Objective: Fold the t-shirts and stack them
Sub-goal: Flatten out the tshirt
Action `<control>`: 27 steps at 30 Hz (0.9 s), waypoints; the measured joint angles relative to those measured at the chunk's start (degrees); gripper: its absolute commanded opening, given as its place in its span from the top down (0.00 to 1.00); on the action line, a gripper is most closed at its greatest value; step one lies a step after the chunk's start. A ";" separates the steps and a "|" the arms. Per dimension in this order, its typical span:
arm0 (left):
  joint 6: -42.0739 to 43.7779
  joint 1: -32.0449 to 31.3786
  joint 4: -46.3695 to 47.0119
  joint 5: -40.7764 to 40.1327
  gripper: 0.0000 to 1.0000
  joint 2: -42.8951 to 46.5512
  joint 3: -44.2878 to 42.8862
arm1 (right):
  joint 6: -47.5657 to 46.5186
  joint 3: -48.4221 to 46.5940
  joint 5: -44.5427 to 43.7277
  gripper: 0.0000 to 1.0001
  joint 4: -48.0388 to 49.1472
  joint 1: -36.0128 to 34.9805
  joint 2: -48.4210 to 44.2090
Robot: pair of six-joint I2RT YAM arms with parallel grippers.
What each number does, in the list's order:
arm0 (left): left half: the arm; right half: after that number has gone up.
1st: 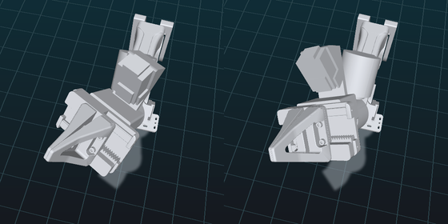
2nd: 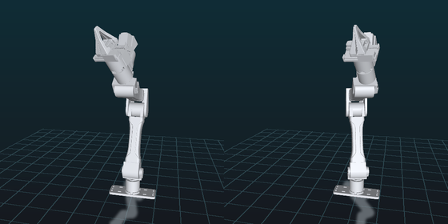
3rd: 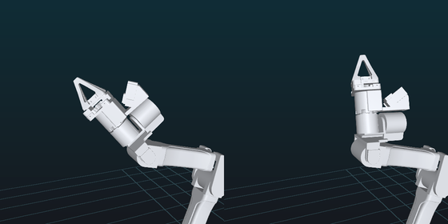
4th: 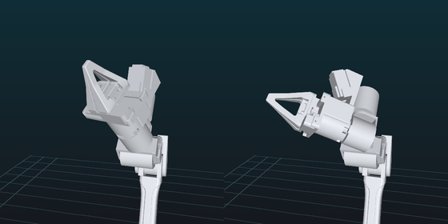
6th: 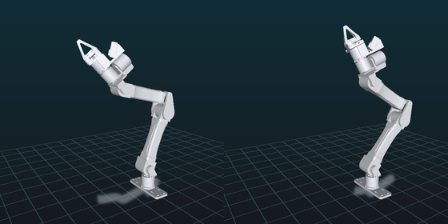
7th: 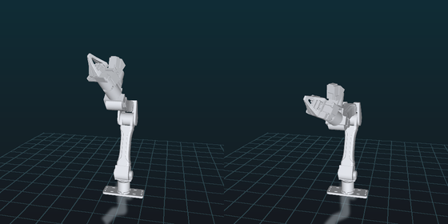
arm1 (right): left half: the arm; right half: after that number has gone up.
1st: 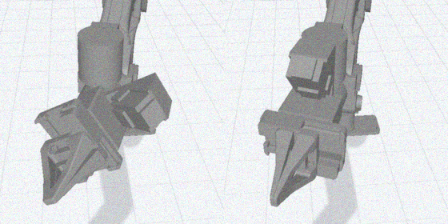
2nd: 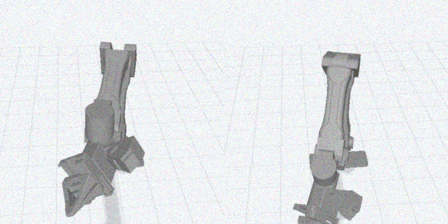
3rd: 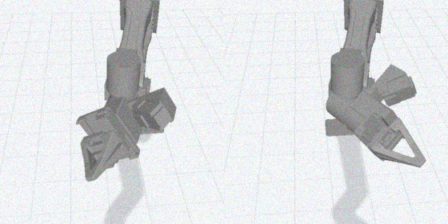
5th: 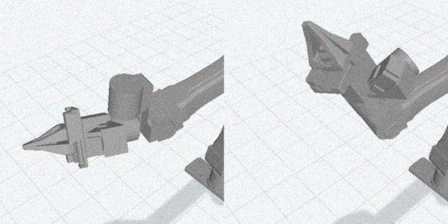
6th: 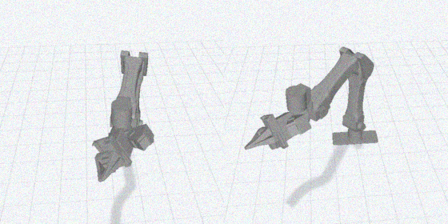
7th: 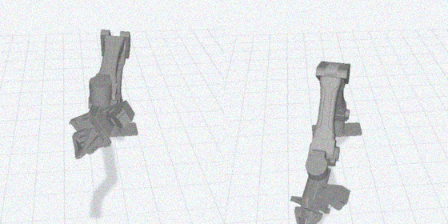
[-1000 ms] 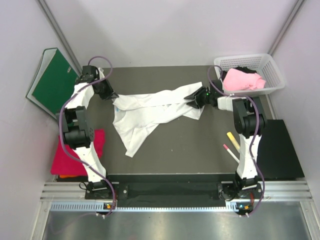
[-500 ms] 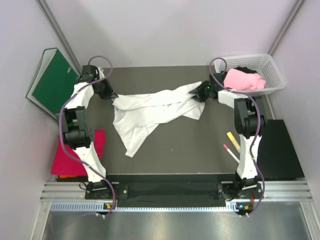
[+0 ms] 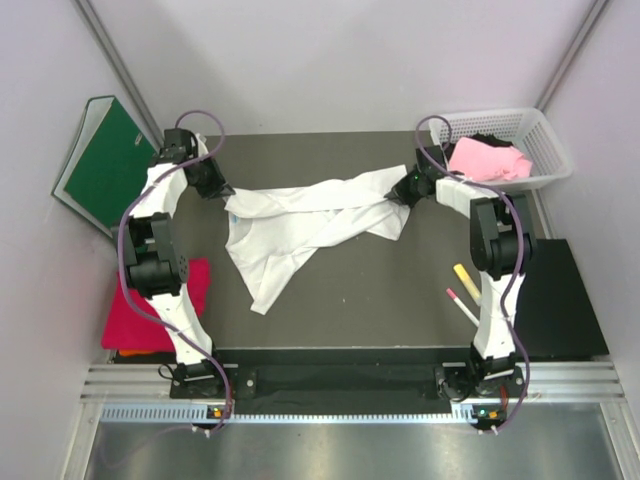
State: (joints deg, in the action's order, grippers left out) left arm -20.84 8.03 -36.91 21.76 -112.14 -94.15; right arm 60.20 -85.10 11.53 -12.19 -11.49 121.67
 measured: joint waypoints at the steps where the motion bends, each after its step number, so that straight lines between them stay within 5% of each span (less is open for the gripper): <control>1: 0.02 0.00 -0.26 -0.22 1.00 0.00 -0.22 | -0.68 -0.52 -0.20 1.00 -1.20 -0.02 -0.55; 13: -0.50 0.50 0.37 -3.26 1.00 5.62 -4.74 | -9.75 -14.99 -2.10 1.00 -7.23 0.81 -9.57; 27: -0.28 0.50 1.60 -1.86 1.00 8.26 -1.07 | -11.45 5.60 1.40 1.00 -5.57 1.05 -10.67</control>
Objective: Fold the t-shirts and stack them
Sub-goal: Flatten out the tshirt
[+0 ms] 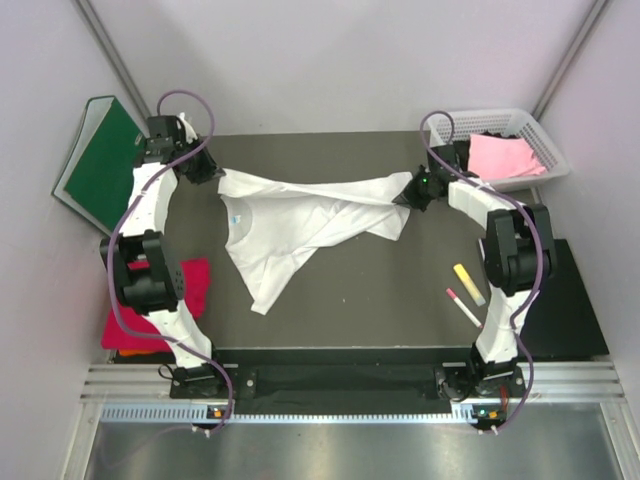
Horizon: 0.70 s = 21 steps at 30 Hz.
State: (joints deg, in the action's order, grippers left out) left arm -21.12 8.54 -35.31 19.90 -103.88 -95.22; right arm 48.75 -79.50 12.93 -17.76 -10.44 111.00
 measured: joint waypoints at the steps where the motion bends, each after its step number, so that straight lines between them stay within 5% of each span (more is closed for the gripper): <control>1: 0.07 0.00 -0.02 0.00 1.00 0.04 0.02 | -0.07 0.46 0.28 1.00 0.20 -0.07 0.00; 10: 0.17 0.00 -0.04 0.90 1.00 0.98 0.04 | -0.22 1.05 3.21 0.99 2.34 -0.07 4.55; 17: 0.26 0.00 -0.07 1.73 1.00 0.98 0.04 | -1.53 -7.19 10.54 0.95 2.40 0.07 14.27; 21: 0.33 0.02 -0.13 1.70 1.00 0.98 0.04 | -3.98 -12.59 11.69 0.77 -0.04 -0.13 17.16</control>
State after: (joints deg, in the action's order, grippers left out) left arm -20.80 8.56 -35.44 21.61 -102.89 -95.18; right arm 44.77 -92.09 24.62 -17.80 -10.57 128.16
